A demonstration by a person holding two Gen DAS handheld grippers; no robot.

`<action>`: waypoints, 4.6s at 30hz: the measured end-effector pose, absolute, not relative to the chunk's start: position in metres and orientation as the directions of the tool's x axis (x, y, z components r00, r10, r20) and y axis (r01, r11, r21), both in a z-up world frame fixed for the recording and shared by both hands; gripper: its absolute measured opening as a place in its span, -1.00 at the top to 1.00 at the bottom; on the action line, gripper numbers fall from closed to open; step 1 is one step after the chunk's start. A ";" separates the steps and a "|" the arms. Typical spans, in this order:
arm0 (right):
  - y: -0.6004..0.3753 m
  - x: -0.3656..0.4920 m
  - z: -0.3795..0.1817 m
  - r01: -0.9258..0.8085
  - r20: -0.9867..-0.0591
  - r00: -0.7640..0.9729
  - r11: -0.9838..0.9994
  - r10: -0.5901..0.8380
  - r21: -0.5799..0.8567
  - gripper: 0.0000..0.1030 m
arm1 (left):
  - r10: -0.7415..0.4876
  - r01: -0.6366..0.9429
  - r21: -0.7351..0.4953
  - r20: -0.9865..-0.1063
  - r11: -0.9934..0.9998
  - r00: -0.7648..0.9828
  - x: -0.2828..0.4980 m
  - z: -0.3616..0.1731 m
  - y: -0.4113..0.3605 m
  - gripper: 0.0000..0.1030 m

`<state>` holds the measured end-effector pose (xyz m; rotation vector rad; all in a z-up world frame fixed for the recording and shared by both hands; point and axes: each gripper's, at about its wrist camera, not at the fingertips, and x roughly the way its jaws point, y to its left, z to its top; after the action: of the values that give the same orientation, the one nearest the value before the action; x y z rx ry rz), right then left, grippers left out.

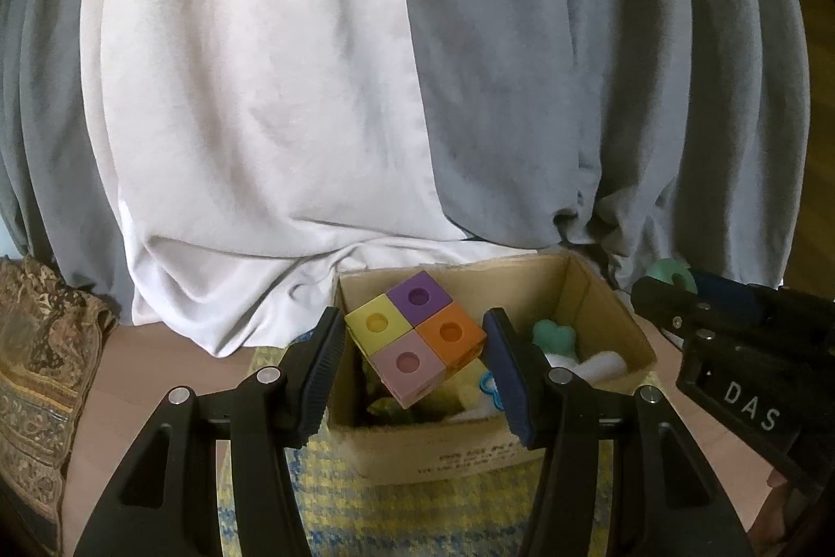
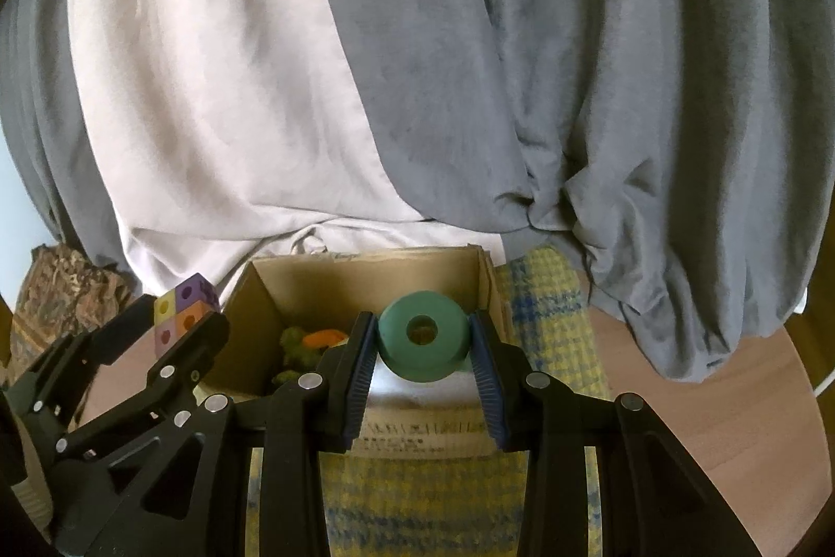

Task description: Organize objects

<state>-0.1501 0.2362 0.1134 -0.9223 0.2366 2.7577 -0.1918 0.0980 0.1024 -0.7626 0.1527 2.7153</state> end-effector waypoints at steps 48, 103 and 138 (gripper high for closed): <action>0.250 -0.160 0.107 -0.321 -0.661 -0.726 -0.944 0.191 0.080 -0.87 | 0.111 -0.163 0.037 -0.587 -0.986 -0.802 -0.207 0.091 0.083 -0.95; 0.196 0.007 0.050 -0.263 -0.657 -0.741 -0.960 0.140 0.092 -0.90 | 0.031 -0.074 0.060 -0.535 -0.995 -0.844 -0.002 0.040 0.034 -1.00; 0.187 0.062 -0.010 -0.320 -0.692 -0.705 -0.941 0.156 0.114 -0.90 | 0.067 -0.107 0.025 -0.634 -0.994 -0.770 0.028 -0.015 0.010 -1.00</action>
<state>0.0621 0.1873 -0.0101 -1.0506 0.3293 2.6623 0.0281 0.0103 -0.0147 -1.0244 0.0912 2.8706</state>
